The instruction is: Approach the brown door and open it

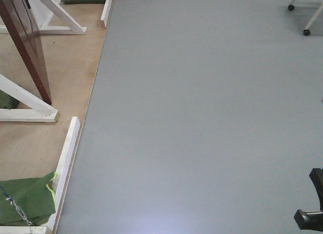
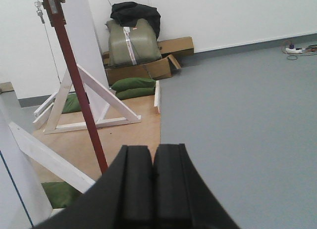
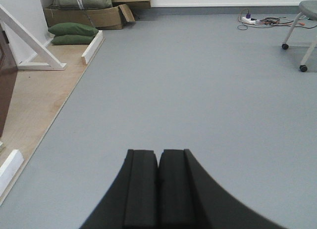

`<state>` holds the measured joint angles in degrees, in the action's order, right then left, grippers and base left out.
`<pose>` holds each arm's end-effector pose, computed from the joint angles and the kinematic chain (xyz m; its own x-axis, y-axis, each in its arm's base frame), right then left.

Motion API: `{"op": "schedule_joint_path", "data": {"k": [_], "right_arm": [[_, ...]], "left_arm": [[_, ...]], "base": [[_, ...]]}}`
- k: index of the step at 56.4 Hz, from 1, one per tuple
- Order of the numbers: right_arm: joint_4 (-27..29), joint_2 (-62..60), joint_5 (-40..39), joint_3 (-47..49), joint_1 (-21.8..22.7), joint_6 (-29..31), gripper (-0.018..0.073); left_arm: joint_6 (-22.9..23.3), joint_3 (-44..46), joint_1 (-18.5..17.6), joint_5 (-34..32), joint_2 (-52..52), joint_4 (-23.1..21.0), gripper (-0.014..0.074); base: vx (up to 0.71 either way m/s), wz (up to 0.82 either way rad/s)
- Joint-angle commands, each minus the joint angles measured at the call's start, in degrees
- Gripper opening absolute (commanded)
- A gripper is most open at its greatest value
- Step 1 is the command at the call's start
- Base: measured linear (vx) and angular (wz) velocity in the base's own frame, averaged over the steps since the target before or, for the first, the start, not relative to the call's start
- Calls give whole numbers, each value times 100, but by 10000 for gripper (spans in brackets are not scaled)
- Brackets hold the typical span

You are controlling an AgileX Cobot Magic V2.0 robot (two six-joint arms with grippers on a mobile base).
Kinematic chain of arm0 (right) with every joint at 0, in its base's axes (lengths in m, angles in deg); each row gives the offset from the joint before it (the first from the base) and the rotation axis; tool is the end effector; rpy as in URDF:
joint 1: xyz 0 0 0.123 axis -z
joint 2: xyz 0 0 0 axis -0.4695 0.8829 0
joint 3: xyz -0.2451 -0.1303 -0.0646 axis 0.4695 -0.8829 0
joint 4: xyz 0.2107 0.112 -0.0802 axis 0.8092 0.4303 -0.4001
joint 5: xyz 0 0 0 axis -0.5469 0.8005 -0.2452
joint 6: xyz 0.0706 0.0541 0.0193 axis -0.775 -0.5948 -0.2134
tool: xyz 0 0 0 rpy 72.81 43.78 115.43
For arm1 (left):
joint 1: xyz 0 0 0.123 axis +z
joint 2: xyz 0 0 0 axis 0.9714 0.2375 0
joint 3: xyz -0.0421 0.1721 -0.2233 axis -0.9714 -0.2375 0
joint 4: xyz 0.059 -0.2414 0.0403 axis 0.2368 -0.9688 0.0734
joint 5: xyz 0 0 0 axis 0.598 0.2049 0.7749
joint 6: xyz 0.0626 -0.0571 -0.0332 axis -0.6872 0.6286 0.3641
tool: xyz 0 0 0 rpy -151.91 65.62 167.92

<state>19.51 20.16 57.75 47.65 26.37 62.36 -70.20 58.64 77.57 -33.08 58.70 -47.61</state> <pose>0.0529 0.0037 0.1707 -0.2882 0.0062 -0.9576 -0.0479 0.9986 0.0208 0.0564 0.0021 0.1910 -0.0827 0.0885 -0.9926 -0.0244 0.9956 0.0908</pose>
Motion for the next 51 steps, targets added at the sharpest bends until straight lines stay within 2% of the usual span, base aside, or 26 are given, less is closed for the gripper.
{"op": "schedule_joint_path", "data": {"k": [1, 51], "right_arm": [[-17, -32, -423, -25, 7, 37, 0], [-17, -32, -423, -25, 7, 37, 0]], "left_arm": [[39, 100, 1, -441, -21, -50, -6], [39, 100, 1, -441, -21, -50, -6]], "base": [[0, 0], [1, 0]]}}
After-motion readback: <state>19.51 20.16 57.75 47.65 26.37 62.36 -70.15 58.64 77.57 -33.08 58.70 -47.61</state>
